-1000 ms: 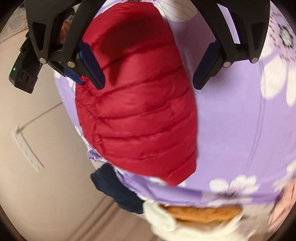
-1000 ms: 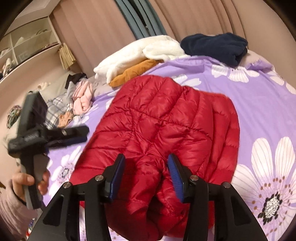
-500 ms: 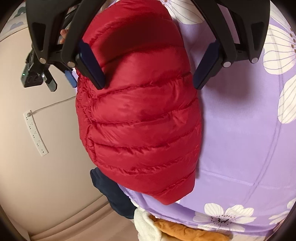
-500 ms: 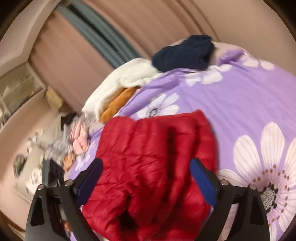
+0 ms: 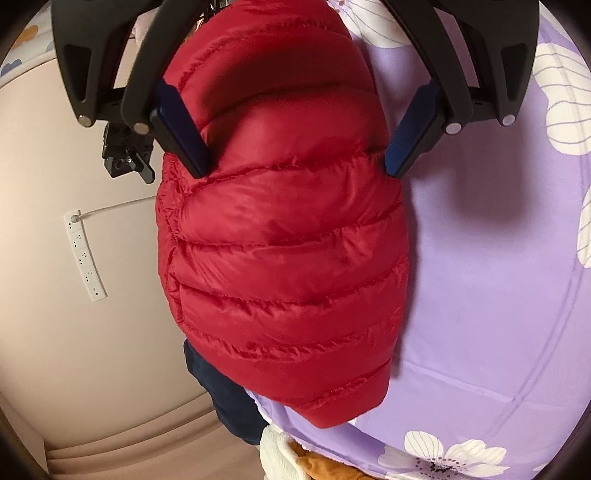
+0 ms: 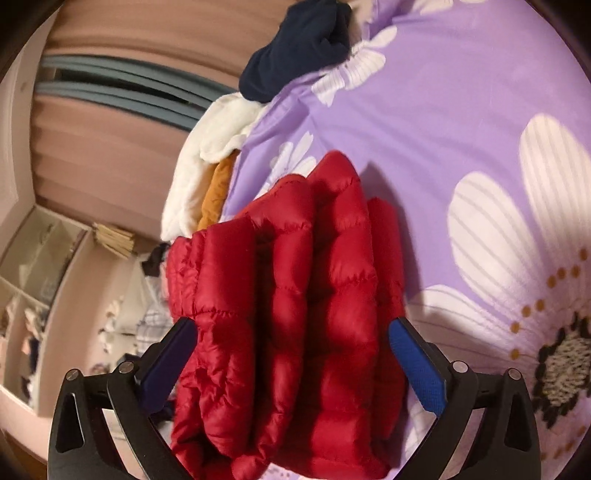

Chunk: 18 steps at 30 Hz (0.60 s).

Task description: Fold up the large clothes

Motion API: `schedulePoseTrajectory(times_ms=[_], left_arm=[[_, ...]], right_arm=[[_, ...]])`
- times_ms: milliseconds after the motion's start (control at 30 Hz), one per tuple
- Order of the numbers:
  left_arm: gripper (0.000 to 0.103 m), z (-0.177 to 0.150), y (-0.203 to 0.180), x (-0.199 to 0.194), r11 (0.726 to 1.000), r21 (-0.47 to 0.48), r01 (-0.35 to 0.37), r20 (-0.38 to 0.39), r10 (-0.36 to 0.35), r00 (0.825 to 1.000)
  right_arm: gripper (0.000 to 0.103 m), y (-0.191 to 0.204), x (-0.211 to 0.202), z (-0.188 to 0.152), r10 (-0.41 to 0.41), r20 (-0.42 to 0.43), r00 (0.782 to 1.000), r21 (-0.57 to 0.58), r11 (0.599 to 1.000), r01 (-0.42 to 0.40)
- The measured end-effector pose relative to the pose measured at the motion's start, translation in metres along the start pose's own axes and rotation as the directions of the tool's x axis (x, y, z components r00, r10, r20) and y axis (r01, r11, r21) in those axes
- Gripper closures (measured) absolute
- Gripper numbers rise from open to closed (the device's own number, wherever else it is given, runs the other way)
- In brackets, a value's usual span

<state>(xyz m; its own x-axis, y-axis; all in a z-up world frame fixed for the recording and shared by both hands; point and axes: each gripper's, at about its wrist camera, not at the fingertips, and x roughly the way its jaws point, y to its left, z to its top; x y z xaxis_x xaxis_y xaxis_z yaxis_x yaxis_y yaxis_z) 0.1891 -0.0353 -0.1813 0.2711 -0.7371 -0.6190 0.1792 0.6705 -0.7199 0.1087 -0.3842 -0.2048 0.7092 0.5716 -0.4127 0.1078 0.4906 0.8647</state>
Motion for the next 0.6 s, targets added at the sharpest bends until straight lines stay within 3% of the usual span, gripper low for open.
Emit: schedulePoseTrajectory(times_ms=[100,367,600], left_arm=[[0.006,0.001,0.002,0.004,1.000,-0.009,0.007,-0.010,-0.007,1.000],[0.003,0.002,0.009,0.010,0.999,-0.038,0.036,-0.024,-0.037,0.999],[0.000,0.003,0.005,0.019,1.000,-0.017,0.014,-0.047,-0.015,0.999]], right_arm=[[0.001,-0.006,0.001,0.000,-0.012,0.004,1.000,0.010,1.000,0.012],[0.001,-0.018,-0.002,-0.002,0.104,-0.007,0.995,0.065,0.992,-0.104],[0.001,-0.005,0.016,-0.003,0.044,-0.062,0.997,0.010,0.999,-0.044]])
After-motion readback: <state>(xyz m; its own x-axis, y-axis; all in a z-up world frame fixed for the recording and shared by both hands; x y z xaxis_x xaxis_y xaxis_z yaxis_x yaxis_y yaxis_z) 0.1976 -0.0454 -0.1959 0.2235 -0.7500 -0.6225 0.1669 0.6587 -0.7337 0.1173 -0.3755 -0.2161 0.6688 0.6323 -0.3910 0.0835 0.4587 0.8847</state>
